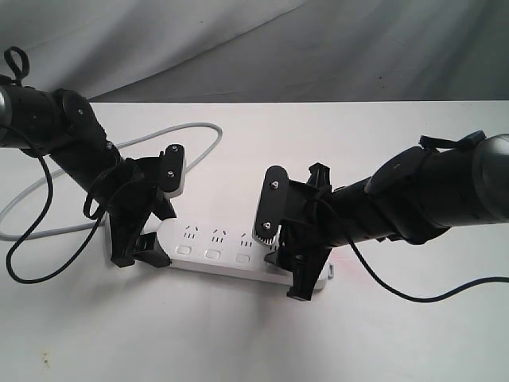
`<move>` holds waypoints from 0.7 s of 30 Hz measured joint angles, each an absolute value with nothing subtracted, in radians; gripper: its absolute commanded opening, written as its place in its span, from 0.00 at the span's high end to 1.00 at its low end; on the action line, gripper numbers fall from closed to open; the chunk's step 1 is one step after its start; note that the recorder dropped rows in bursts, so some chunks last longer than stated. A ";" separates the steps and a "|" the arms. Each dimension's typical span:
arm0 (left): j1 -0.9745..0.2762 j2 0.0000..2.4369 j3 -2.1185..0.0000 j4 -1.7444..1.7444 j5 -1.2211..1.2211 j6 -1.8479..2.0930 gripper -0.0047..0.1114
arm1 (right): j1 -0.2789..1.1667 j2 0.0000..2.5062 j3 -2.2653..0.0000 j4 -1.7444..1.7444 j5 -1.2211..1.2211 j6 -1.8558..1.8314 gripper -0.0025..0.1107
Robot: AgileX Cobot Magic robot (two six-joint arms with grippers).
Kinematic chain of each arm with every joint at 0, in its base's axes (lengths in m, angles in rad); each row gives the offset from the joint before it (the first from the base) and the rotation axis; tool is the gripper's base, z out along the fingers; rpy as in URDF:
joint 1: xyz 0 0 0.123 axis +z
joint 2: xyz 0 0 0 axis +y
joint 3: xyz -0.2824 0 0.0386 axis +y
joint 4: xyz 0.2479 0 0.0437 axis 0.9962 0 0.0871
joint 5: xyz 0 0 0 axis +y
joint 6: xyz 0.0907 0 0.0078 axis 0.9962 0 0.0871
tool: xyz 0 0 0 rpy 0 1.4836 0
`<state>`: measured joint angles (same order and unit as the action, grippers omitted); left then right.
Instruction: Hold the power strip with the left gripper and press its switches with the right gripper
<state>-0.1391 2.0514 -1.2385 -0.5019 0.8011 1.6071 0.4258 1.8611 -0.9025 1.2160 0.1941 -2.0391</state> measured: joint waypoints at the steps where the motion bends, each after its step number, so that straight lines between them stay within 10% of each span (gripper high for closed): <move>1: -0.139 2.051 -1.239 -0.502 0.801 1.607 0.53 | 0.426 1.866 -0.903 1.218 0.196 -2.039 0.45; 21: -0.139 2.051 -1.239 -0.502 0.801 1.607 0.53 | 0.426 1.889 -0.888 1.264 0.189 -2.045 0.45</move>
<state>-0.1391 2.0514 -1.2385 -0.5019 0.8011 1.6071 0.4258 1.8892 -0.8881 1.2640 0.1889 -2.0452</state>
